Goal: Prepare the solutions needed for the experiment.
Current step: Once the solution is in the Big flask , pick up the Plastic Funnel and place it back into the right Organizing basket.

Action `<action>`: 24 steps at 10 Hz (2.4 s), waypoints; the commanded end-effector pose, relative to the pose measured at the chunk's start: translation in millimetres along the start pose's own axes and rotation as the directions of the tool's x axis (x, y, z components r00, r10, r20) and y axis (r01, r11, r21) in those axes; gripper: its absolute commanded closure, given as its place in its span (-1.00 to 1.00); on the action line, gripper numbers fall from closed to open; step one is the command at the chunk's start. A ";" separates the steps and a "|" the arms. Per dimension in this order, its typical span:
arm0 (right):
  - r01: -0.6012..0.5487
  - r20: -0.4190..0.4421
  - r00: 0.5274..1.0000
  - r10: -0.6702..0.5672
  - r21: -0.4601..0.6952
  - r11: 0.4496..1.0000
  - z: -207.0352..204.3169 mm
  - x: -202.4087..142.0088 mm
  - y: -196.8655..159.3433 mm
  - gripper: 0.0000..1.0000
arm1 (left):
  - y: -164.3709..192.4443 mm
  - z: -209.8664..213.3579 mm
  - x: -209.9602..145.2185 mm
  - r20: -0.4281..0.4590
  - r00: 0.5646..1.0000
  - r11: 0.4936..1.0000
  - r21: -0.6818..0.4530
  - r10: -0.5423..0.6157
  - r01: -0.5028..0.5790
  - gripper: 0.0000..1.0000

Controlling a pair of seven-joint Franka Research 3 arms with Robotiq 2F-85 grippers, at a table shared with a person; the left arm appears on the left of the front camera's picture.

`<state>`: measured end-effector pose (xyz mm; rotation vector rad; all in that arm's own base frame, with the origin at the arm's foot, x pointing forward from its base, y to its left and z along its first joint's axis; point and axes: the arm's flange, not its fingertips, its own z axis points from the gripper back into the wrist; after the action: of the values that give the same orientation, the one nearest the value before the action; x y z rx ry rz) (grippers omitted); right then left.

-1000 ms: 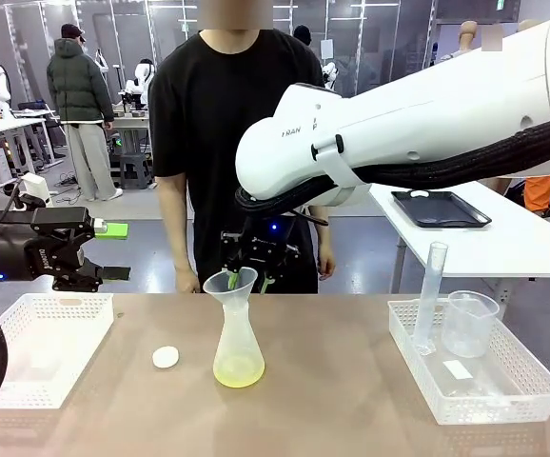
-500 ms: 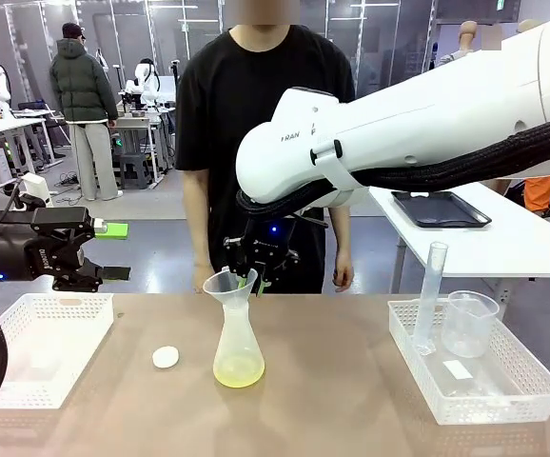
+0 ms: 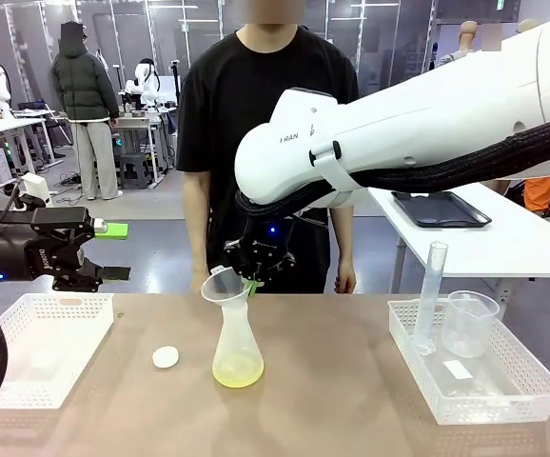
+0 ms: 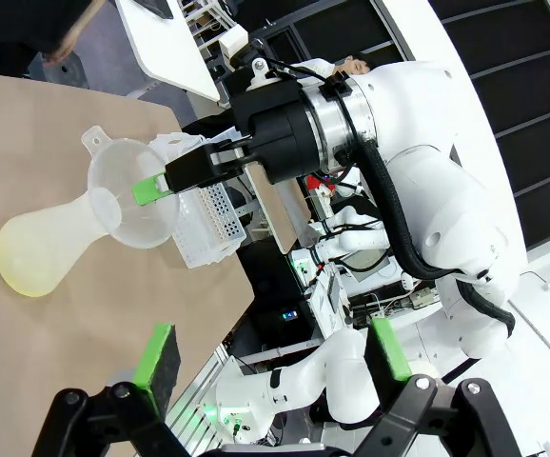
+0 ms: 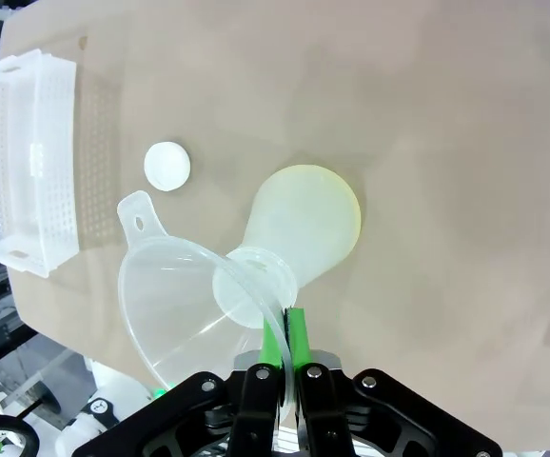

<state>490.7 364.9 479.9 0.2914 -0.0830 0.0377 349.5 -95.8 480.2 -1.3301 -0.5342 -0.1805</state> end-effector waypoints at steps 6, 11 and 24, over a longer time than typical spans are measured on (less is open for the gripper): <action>0.054 0.132 0.990 -0.058 0.030 0.998 63.8 -20.7 16.4 1.00 | -2.9 -2.5 -0.1 0.017 1.000 1.000 -0.022 0.021 -0.020 -1.00; -0.016 0.212 0.977 -0.023 0.178 0.984 109.6 -35.8 0.0 1.00 | -2.9 -2.5 -0.1 0.017 1.000 1.000 -0.022 0.021 -0.020 -1.00; 0.295 0.270 0.910 -0.314 0.110 0.949 150.4 -151.2 -175.6 1.00 | -2.9 -2.5 -0.1 0.017 1.000 1.000 -0.022 0.021 -0.020 -1.00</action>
<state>335.8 154.6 558.4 0.3839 -0.3130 -0.3224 349.5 -95.8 480.2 -1.3301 -0.5340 -0.1805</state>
